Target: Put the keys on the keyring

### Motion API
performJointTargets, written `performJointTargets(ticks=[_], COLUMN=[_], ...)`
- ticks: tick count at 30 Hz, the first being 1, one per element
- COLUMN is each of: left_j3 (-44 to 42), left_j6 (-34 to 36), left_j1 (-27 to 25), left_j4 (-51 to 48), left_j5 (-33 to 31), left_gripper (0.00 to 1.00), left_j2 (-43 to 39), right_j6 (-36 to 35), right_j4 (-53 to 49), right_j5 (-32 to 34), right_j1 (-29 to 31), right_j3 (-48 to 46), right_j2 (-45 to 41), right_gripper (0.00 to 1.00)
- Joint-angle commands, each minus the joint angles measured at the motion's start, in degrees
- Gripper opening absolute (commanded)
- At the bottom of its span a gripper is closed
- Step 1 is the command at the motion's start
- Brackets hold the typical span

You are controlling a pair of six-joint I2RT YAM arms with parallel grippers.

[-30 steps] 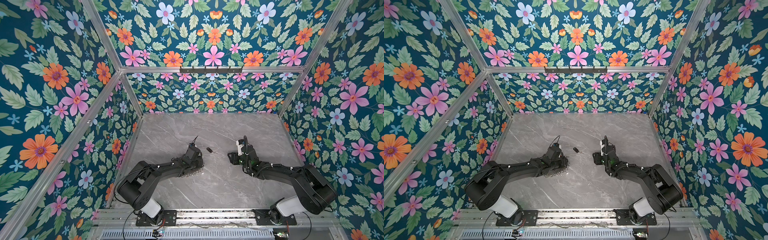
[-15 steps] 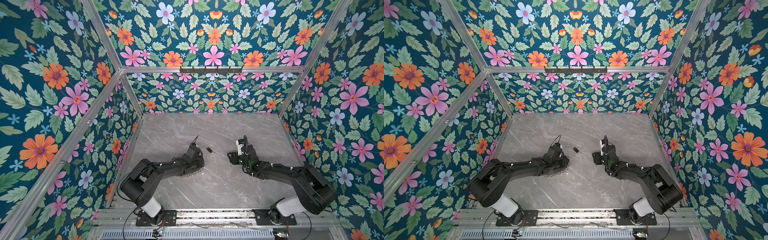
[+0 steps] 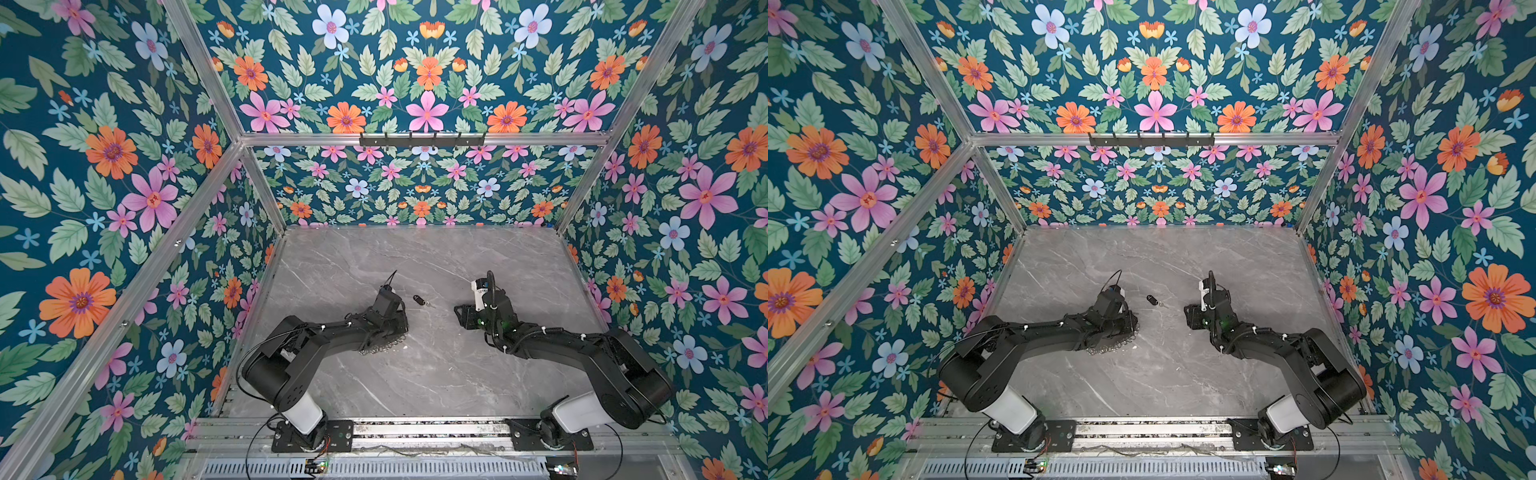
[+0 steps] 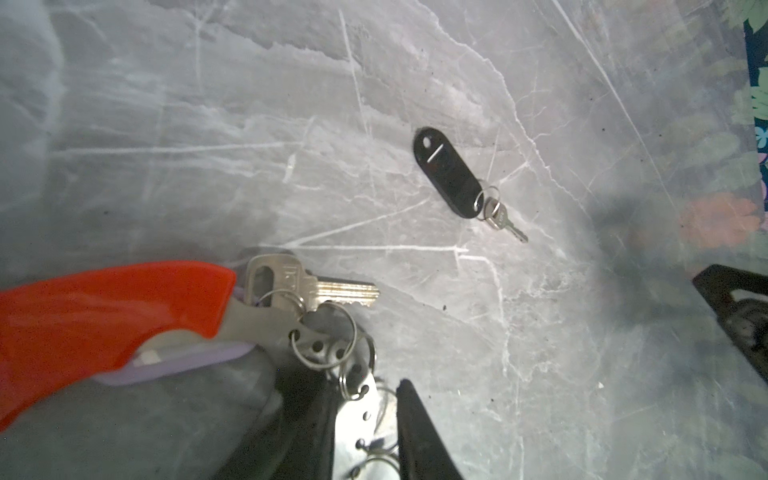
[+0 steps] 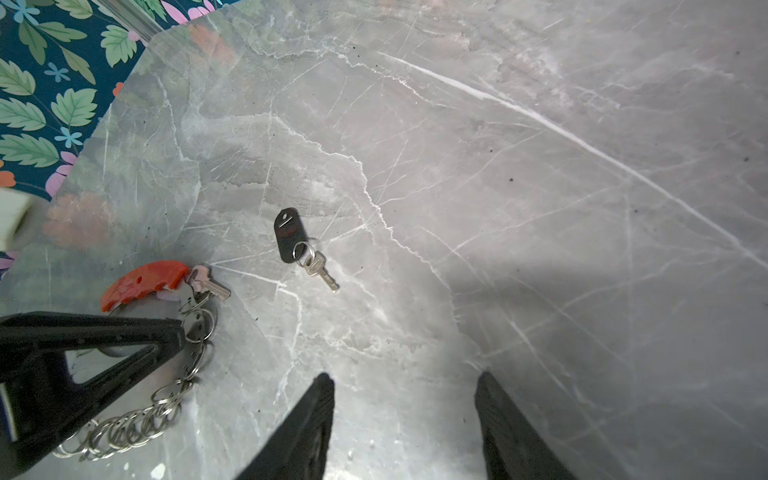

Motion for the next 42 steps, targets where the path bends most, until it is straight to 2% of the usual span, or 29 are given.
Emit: performJointTargets(ticks=[1,16,27,42], left_j3=[0.54,1.09,1.66,2.39], left_j6=[0.75,1.49,7.28,8.02], left_j1=[0.07,0.07,0.08,0.07], left_j4=[0.43,0.0,-0.44,-0.83], left_j5=[-0.53,-0.51,-0.99,-0.85], left_gripper=[0.28,0.26,0.25,0.23], left_j2=[0.08,1.0,0.71,2.71], right_j6=[0.16,0.15,0.07,0.06], right_j4=[0.3,-0.15,-0.13,-0.49], right_j5=[-0.24,-0.75,-1.28,-1.56], right_j1=[0.05,0.05,0.01,-0.02], right_j3=[0.33,0.68,0.68,0.9], right_j2=[0.08,0.25,0.15,0.24], right_gripper=[0.55,0.55,0.55,0.55])
